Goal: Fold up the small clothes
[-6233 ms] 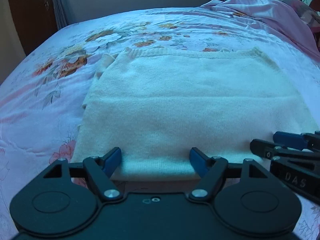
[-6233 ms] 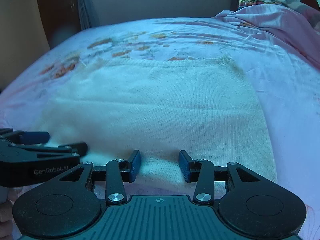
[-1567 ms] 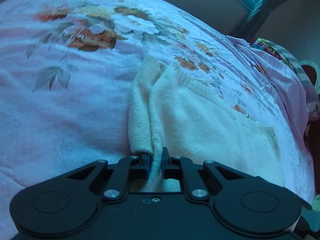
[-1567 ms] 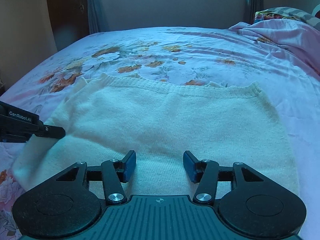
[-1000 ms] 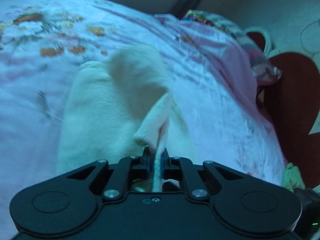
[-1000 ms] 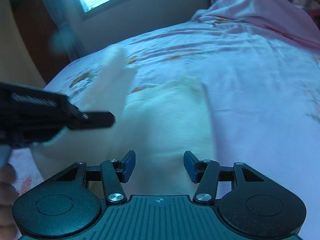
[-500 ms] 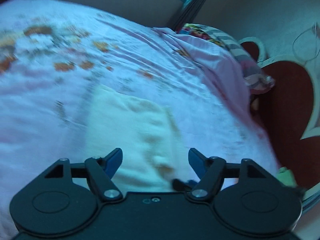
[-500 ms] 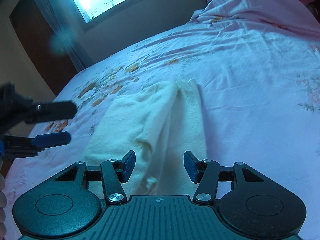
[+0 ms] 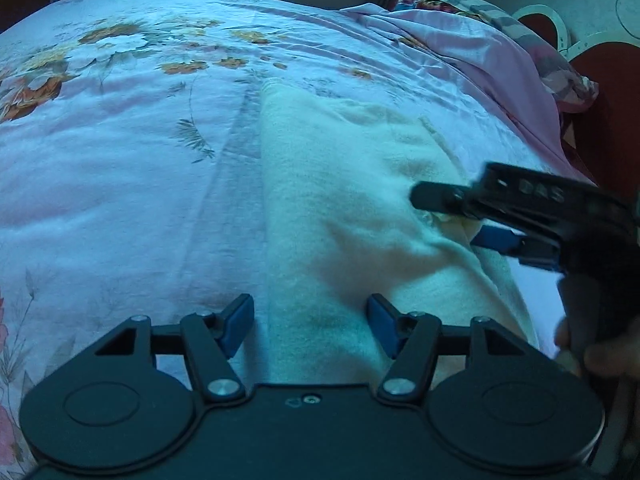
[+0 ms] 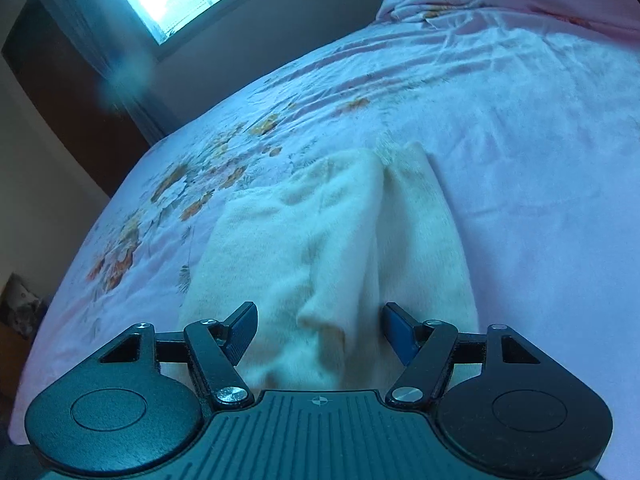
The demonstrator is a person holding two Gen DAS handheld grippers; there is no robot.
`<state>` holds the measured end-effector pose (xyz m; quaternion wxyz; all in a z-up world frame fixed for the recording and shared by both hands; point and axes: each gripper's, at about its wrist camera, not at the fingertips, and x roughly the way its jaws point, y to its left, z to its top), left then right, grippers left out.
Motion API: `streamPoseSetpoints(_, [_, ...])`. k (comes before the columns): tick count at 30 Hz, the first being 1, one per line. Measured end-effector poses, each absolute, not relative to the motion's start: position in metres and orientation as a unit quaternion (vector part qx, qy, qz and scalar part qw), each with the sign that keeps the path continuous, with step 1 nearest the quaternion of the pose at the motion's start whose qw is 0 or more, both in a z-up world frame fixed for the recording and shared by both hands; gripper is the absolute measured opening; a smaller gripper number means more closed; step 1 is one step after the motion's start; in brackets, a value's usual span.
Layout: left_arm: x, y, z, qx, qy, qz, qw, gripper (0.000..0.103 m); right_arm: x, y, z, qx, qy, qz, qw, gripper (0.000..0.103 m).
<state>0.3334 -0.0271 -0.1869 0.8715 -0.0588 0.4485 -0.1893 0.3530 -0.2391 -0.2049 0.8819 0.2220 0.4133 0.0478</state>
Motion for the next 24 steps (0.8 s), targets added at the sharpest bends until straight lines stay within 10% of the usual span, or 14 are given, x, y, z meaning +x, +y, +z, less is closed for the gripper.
streamPoseSetpoints(4, [0.333,-0.022,-0.189,-0.070,0.450,-0.194,0.869,0.062,0.363,-0.236,-0.212,0.232,0.417,0.051,0.877,0.032])
streamPoseSetpoints(9, [0.334,-0.023,-0.189,-0.071,0.449,-0.194,0.869,0.063,0.364,-0.236,-0.216,0.228,0.413,0.051,0.880,0.018])
streamPoseSetpoints(24, [0.325,-0.067,-0.175,-0.018,0.409,-0.211,0.888,0.065,0.343,-0.242,-0.184,0.071,0.367,0.032,0.927,0.015])
